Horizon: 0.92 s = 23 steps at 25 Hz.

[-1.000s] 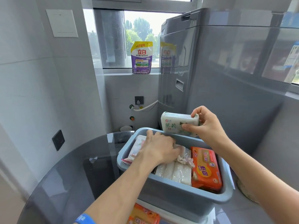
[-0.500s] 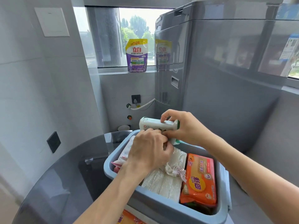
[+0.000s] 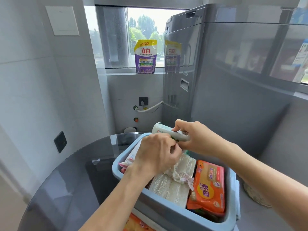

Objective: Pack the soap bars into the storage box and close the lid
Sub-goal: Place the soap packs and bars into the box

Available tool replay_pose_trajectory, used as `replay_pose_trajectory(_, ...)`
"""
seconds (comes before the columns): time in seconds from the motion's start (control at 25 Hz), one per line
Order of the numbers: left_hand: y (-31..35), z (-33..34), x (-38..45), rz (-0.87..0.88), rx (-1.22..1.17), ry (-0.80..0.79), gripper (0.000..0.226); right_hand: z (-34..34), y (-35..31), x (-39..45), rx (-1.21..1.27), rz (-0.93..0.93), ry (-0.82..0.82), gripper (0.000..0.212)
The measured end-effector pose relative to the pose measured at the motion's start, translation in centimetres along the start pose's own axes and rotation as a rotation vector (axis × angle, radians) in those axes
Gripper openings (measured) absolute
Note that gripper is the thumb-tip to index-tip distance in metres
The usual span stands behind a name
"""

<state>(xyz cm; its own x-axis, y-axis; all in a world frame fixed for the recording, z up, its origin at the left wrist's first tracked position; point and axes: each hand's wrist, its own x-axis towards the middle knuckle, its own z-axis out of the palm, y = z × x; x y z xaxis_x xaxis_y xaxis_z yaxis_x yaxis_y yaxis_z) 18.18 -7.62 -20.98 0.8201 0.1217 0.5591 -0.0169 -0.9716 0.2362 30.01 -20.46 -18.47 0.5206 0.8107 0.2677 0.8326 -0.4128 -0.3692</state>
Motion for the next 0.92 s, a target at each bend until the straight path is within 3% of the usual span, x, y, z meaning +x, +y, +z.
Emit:
replay_pose_trajectory(0.12, -1.0, -0.9, -1.2, 0.024, 0.043, -0.155, 0.026, 0.7, -0.2, -1.2, -0.127, -0.118, 0.000, 0.024)
replay_pose_trajectory(0.28, -2.5, -2.4, -3.4, -0.020, -0.149, 0.137, 0.018, 1.8, 0.9, -2.9, -0.295, -0.122, -0.066, 0.028)
replay_pose_trajectory(0.36, -3.3, -2.8, -4.5, -0.085, -0.131, 0.157, 0.028, 2.5, 0.8, -3.1, -0.434, -0.120, -0.022, 0.032)
replay_pose_trajectory(0.48, -5.1, -3.3, -6.6, -0.063, -0.198, -0.028, 0.036, 3.0, 0.5, -4.0, -0.450, -0.046, -0.083, 0.042)
replay_pose_trajectory(0.6, -6.9, -4.1, -8.4, 0.141, -0.099, -0.377, 0.080, 3.3, 0.8, -4.3, -0.360, 0.033, -0.184, 0.051)
replay_pose_trajectory(0.72, -7.1, -3.3, -9.3, 0.210, 0.091, -0.286, 0.076, 3.2, 0.9, -1.9, -0.291, 0.037, -0.226, 0.047)
replay_pose_trajectory(0.92, -6.1, -1.9, -8.1, 0.046, 0.228, -0.204, 0.071, 3.9, 0.3, 3.3, -0.380, 0.031, -0.239, 0.044)
